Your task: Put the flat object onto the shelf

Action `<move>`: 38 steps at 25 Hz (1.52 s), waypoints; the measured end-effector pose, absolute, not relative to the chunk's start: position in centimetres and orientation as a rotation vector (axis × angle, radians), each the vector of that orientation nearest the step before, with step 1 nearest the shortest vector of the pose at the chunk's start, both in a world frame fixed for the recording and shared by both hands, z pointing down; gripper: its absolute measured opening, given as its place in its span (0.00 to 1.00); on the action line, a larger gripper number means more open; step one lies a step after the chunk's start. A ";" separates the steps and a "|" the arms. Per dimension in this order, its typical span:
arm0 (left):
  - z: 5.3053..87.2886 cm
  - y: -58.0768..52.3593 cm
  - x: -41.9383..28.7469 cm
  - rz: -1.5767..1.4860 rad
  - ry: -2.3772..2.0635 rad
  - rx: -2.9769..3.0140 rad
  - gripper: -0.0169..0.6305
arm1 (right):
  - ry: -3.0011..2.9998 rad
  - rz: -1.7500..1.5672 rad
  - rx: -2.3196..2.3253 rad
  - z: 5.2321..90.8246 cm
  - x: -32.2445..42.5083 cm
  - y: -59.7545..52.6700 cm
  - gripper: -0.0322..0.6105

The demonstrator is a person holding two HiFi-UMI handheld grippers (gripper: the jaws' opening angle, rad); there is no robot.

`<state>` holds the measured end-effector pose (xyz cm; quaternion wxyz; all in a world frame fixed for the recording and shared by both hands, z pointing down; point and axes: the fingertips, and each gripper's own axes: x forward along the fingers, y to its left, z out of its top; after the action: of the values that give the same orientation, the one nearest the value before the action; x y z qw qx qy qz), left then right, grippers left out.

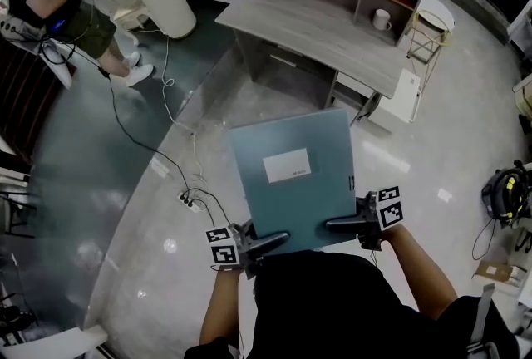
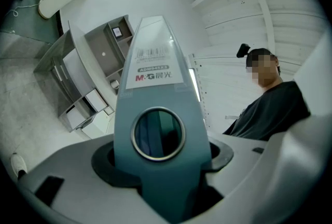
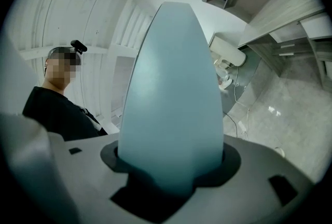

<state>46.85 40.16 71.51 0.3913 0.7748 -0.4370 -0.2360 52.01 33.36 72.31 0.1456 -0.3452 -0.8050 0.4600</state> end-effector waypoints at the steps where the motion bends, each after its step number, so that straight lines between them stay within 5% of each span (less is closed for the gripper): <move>1: 71.4 39.7 45.4 -0.602 -1.110 1.971 0.48 | -2.318 1.319 -0.991 72.2 50.6 32.8 0.49; 17: 68.6 34.5 23.4 -0.585 -1.091 2.016 0.48 | -2.356 1.262 -0.941 69.0 28.8 27.8 0.48; 38: 68.3 31.3 14.2 -0.662 -1.161 1.966 0.48 | -2.332 1.224 -0.930 68.3 19.7 24.2 0.48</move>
<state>14.25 31.31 68.34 0.3731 0.7673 -0.4531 -0.2584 19.72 24.18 68.29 0.1734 -0.3279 -0.8223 0.4315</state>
